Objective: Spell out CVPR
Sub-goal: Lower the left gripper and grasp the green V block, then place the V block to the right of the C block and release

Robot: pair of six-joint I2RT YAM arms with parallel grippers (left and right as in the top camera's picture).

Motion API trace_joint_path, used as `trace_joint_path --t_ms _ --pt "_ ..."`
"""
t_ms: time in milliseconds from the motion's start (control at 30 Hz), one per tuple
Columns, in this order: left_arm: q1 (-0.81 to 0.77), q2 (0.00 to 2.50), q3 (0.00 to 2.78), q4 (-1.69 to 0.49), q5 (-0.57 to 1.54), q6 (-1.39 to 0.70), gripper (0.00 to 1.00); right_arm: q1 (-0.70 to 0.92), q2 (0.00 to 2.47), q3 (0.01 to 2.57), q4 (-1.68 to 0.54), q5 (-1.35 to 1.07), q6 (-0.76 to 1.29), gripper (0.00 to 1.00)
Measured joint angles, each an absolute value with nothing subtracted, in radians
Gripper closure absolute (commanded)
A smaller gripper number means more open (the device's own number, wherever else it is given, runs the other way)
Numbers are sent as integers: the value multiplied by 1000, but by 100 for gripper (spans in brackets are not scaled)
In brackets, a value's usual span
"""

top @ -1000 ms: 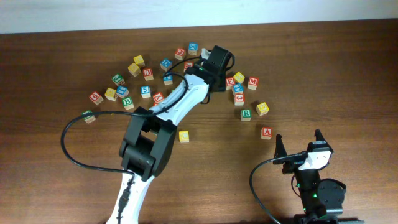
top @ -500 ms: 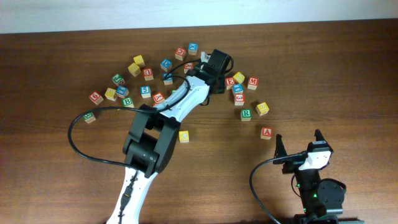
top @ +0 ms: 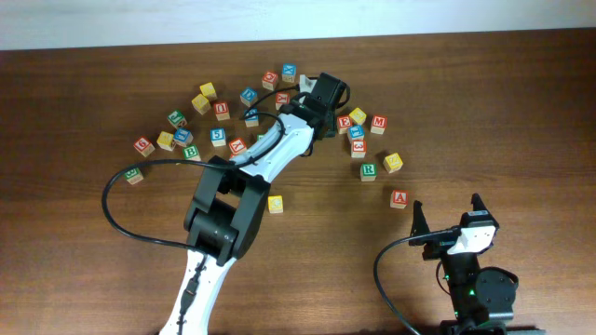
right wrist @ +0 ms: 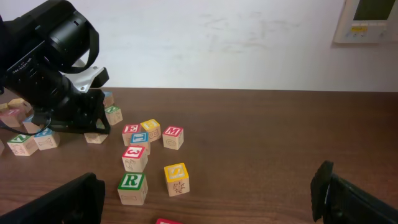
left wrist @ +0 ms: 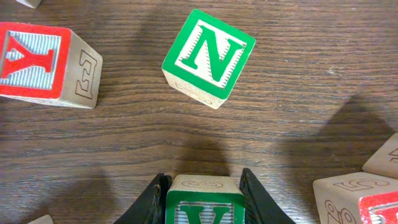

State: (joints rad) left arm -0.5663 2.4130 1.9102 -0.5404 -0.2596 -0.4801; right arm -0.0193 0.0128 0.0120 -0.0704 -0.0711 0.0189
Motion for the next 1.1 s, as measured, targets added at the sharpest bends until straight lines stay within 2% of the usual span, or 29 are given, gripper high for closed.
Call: trace_joint_path --t_ms 333,467,633,900,1100 --pt "-566 2394 1922 -674 -264 -480 75 -19 13 12 -70 -71 19 2" --pt "-566 2303 1921 -764 -204 -480 76 -19 13 12 -70 -71 19 2" --pt "-566 2111 1922 -955 -117 -480 76 -19 13 12 -70 -71 19 2" --pt "-566 2018 1921 -1266 -85 -480 78 -19 13 12 -70 -71 18 2" --pt "-567 2013 1797 -1228 -33 -495 78 -19 13 12 -70 -71 18 2"
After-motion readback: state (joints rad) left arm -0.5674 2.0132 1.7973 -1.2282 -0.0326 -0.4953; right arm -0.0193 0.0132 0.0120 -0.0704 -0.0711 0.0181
